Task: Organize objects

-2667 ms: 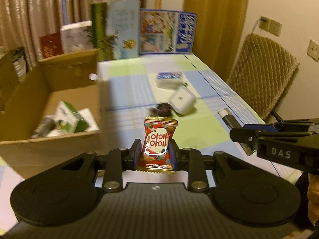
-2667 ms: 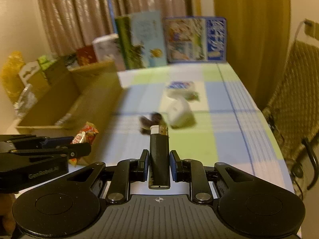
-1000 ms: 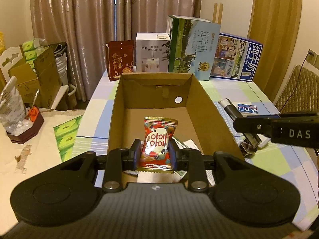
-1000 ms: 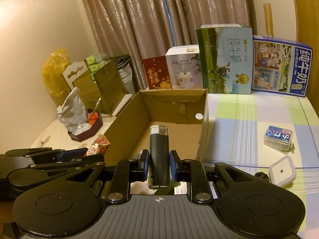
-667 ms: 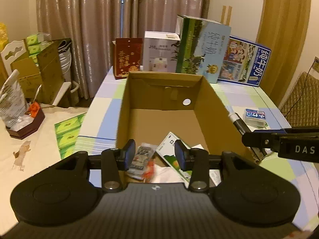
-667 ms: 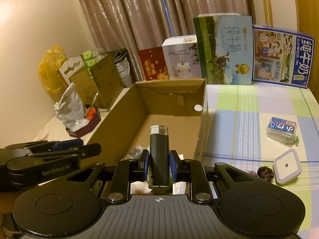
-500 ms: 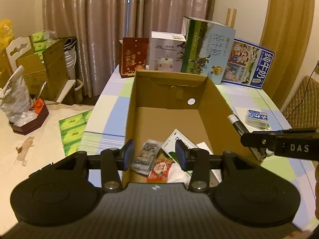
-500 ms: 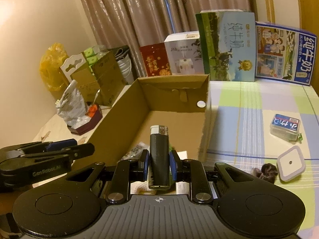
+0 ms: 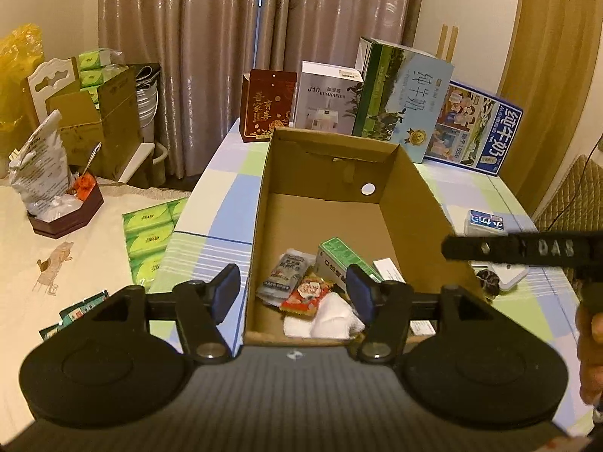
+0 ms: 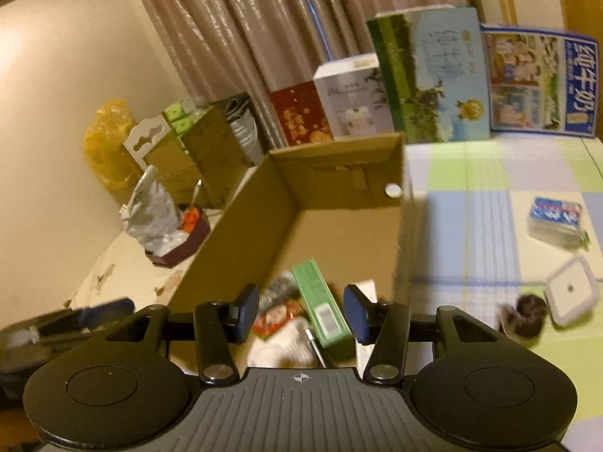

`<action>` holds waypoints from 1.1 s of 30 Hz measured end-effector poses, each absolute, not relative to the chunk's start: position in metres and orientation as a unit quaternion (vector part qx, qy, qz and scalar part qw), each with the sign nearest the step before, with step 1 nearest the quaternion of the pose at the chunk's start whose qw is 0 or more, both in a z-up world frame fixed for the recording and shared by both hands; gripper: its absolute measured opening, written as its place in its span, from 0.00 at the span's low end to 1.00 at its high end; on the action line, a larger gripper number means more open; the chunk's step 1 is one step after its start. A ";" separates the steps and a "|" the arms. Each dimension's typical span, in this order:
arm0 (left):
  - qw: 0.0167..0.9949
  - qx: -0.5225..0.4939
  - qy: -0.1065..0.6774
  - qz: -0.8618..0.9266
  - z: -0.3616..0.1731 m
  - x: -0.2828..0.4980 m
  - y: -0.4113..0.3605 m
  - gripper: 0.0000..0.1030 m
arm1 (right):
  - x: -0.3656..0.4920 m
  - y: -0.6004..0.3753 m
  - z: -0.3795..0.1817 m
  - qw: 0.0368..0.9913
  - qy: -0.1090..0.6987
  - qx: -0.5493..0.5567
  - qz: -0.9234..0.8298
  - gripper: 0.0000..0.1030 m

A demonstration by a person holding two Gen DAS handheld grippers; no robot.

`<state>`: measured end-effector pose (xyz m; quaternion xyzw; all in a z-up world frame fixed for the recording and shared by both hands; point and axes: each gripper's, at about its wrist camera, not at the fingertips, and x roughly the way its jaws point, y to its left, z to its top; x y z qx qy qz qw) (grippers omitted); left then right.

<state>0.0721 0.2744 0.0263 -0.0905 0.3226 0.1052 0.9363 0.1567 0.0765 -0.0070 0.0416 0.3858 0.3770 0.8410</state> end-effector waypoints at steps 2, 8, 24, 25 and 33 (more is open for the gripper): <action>0.936 -0.094 0.323 0.103 0.027 0.067 0.270 0.56 | 0.149 0.065 -0.009 0.842 0.390 0.044 0.370 0.47; 0.935 -0.099 0.325 0.097 0.033 0.049 0.248 0.63 | 0.124 0.027 -0.007 0.849 0.393 0.051 0.350 0.49; 0.942 -0.082 0.321 0.062 0.053 0.025 0.177 0.88 | 0.080 -0.054 0.028 0.883 0.356 0.045 0.303 0.80; 0.942 -0.080 0.321 0.059 0.054 0.024 0.173 0.88 | 0.079 -0.058 0.029 0.884 0.355 0.045 0.300 0.82; 0.945 -0.078 0.316 0.043 0.057 0.023 0.148 0.99 | 0.072 -0.093 0.032 0.897 0.350 0.042 0.268 0.96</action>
